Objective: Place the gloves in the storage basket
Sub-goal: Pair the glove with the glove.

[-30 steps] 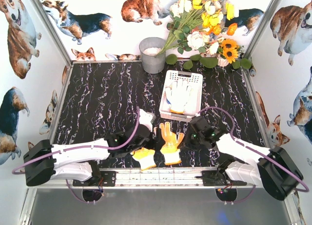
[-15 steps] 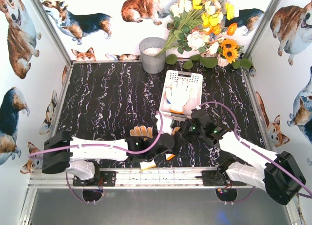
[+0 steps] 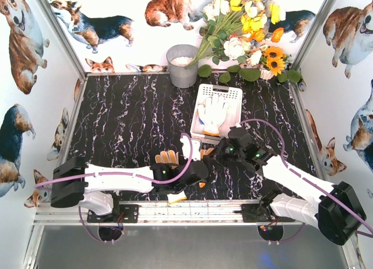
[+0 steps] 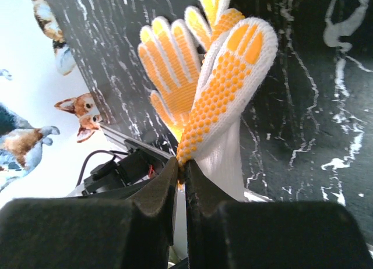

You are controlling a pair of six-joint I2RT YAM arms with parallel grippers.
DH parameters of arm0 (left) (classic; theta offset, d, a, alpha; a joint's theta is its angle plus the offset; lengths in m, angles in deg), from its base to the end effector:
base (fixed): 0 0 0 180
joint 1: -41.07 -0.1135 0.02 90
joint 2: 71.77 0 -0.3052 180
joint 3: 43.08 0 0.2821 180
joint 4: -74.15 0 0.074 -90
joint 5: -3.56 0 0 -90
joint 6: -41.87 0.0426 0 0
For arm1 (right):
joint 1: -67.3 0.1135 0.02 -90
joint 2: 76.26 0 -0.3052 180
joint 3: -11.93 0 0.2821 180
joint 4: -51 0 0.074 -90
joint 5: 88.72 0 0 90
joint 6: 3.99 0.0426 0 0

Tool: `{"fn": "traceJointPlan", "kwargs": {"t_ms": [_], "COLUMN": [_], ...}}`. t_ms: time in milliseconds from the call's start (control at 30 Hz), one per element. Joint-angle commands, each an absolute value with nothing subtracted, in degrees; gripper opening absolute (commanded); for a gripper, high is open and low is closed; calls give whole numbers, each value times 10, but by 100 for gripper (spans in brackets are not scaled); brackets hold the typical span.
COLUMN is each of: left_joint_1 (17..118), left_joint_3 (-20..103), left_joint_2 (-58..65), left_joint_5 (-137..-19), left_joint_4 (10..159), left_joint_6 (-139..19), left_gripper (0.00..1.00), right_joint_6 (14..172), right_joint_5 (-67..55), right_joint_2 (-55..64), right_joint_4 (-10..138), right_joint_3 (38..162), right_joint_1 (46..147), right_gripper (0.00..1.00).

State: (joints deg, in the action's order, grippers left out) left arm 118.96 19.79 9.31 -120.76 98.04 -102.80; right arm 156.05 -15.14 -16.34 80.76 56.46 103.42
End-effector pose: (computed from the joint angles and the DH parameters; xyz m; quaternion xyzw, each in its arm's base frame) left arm 0.0910 -0.3095 0.2537 0.0584 0.8795 -0.2466 0.4029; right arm 0.1706 0.1394 0.2213 0.2148 0.8910 0.3811 0.1213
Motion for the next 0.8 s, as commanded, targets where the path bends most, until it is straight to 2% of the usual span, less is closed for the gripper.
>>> {"fn": "traceJointPlan", "kwargs": {"t_ms": [0,333,533,767], "left_joint_1": [1188,1174,1173,1173], "left_joint_3": [234,260,266,278], "left_joint_2": [120,142,145,151], "left_joint_5": [-1232,-1245,-1246,-1185], "left_joint_4": [1026,1045,1068,979], "left_joint_6": [-1052,-1068,-1062,-988], "left_gripper": [57,54,25,4], "right_joint_6": [1567,1558,1535,1469], "right_joint_5": [-127,-99,-69,6], "right_joint_2": [-178,-165,-169,-190], "right_joint_4": [784,797,833,958], "right_joint_3": [613,627,639,693], "right_joint_1": [1045,1063,1066,1066], "right_gripper": [0,0,0,0]}}
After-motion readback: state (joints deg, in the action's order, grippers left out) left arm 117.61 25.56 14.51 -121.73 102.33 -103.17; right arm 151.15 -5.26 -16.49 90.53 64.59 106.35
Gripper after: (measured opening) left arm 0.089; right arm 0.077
